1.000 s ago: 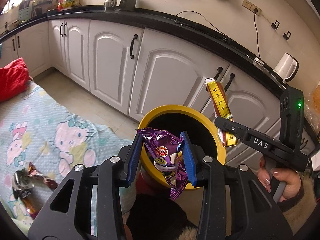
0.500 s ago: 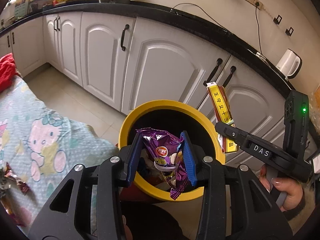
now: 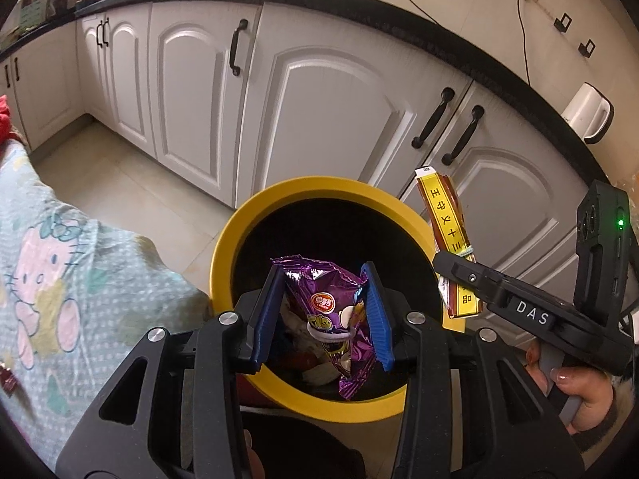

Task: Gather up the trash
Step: 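Carry the yellow snack bag and purple wrapper in both tools over the bin, then open both tools to drop the snack bag and wrapper into the bin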

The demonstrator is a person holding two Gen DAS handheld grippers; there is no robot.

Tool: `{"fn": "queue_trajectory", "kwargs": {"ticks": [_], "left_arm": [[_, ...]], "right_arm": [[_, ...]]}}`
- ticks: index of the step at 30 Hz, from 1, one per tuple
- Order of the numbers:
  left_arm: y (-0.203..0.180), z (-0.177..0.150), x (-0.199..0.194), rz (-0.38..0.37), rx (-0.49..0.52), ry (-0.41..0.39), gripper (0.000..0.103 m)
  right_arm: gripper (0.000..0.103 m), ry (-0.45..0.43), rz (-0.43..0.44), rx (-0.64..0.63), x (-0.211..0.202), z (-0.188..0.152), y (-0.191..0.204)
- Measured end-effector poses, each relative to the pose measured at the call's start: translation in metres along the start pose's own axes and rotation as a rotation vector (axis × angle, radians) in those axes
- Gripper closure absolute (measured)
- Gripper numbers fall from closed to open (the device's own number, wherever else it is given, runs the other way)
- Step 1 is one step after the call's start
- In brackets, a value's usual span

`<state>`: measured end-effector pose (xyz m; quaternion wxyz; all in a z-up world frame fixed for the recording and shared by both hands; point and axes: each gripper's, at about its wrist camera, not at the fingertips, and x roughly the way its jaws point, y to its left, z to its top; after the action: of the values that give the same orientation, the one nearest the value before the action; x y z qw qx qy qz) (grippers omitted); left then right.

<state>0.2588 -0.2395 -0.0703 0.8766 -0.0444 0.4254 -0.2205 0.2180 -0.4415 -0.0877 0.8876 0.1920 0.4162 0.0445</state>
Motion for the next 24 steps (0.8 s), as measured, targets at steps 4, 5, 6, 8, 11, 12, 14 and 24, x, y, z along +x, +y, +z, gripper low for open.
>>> {"fn": "queue_trajectory", "kwargs": {"ticks": [4,5,6,8,11,12,14,24], "left_arm": [[0.0,-0.002,0.01,-0.004,-0.003,0.017,0.07],[0.0,-0.003,0.012,-0.005,-0.005,0.021,0.07],[0.0,-0.004,0.015,-0.008,-0.005,0.025,0.07],[0.0,-0.005,0.018,-0.007,-0.005,0.03,0.07],[0.002,-0.006,0.023,-0.004,-0.009,0.039,0.07],[0.003,-0.007,0.025,-0.004,-0.011,0.042,0.07],[0.005,-0.007,0.026,-0.002,-0.015,0.045,0.069],[0.016,-0.008,0.019,0.02,-0.041,0.035,0.037]], "right_arm": [[0.068,0.02,-0.001,0.011,0.009,-0.004,-0.003],[0.068,0.024,-0.001,0.014,0.01,-0.004,-0.004],[0.068,0.025,-0.001,0.016,0.011,-0.004,-0.004],[0.068,0.027,-0.003,0.02,0.013,-0.005,-0.006],[0.067,0.033,-0.003,0.031,0.016,-0.005,-0.007],[0.067,0.035,-0.002,0.035,0.018,-0.005,-0.009],[0.066,0.037,-0.002,0.044,0.019,-0.005,-0.01],[0.056,0.004,-0.022,0.086,0.011,-0.003,-0.02]]}}
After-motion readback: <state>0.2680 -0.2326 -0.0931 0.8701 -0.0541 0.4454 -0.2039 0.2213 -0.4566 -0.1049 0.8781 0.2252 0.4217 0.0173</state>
